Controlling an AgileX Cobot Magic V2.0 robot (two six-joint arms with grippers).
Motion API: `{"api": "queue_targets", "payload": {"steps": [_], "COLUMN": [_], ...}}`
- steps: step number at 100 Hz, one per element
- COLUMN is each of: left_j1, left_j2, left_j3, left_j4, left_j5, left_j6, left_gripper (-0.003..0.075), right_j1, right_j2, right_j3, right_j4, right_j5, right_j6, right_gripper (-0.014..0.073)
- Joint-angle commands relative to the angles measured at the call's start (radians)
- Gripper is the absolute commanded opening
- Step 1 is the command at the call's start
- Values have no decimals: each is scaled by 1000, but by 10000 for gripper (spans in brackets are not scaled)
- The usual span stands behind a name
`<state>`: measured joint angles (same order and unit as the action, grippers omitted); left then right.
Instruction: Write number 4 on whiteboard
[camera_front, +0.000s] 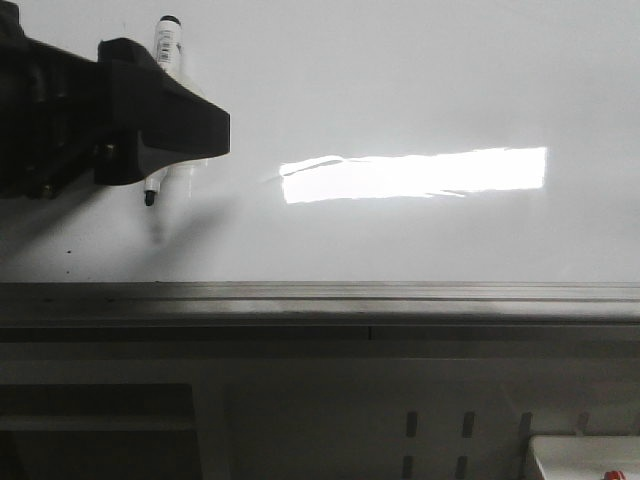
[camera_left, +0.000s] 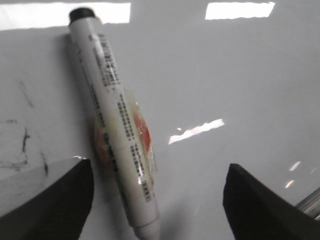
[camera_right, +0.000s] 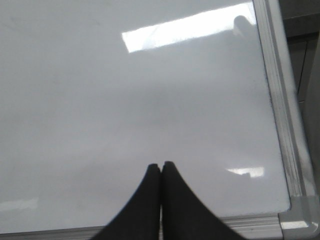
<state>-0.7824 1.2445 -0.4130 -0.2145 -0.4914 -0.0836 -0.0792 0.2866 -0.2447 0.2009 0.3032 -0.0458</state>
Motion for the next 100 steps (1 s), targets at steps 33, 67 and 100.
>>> {"api": "queue_targets", "payload": {"steps": [33,67,100], "left_j1": [-5,-5,-5], "left_j2": [18,-35,-87], "left_j3": [-33,-33,-33], "left_j4": [-59,407,915], "left_j5": [-46,-54,-209], "left_j6": [-8,-8,-8], "left_gripper": [-20,-20,-20], "right_j1": [47,450,840], "right_j2": [17,174,452], "right_j3": [-39,-247,-484], "right_j4": [5,28,28], "right_j5": [-24,146,93], "right_j6": [-5,-59,-59], "right_gripper": [-64,-64,375]}}
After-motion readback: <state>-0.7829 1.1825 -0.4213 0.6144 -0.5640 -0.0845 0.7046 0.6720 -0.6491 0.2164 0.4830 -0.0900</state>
